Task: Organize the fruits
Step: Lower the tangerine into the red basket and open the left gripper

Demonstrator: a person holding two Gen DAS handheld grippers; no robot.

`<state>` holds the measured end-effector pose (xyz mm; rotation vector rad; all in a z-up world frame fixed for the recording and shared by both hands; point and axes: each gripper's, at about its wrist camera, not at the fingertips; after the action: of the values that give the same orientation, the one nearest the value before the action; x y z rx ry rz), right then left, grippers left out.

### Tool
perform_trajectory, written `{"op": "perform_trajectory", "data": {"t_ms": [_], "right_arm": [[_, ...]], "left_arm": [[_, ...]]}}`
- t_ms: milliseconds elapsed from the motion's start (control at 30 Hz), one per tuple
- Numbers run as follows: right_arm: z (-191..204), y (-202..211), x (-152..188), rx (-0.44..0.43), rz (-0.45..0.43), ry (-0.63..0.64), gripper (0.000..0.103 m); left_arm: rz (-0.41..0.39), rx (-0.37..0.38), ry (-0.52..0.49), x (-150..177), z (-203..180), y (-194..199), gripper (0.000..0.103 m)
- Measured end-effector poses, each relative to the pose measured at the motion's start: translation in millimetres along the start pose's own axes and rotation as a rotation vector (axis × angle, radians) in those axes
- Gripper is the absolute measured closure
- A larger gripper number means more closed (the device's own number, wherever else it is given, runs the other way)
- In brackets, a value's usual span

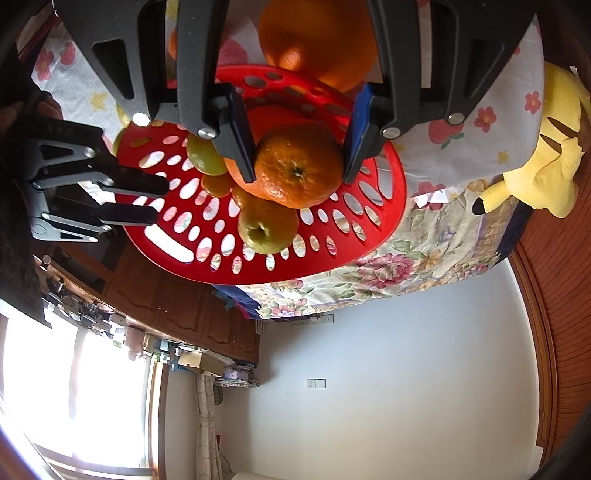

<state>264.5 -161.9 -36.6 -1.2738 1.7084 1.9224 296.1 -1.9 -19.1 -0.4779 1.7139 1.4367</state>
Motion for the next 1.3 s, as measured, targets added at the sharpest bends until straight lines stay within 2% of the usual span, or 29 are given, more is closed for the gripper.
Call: {"op": "perform_trajectory", "data": {"t_ms": [367,667,1300], "right_arm": [[3.1,1.8,3.6,-0.01,-0.004,0.004,0.07],[4.7,4.3,7.4,-0.007,-0.006,-0.004,0.069],[13.8,43.2,18.8,-0.009,-0.067,-0.046,0.068]], "left_arm": [[0.022,-0.016,0.018,-1.6,8.2,-12.6,0.057],[-0.001,-0.022,0.021,1.6,8.2,-6.2,0.056],[-0.092,-0.016,0.027,27.9,-2.6,55.6,0.049]]}}
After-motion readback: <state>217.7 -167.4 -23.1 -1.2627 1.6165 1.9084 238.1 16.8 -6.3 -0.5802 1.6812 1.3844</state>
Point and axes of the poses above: each gripper's, at about its wrist camera, not at the fingertips, and y roughly against the way its jaws point, z to its left, x to its underside, and after that the axes turned 2 degrees about -y, right-handed
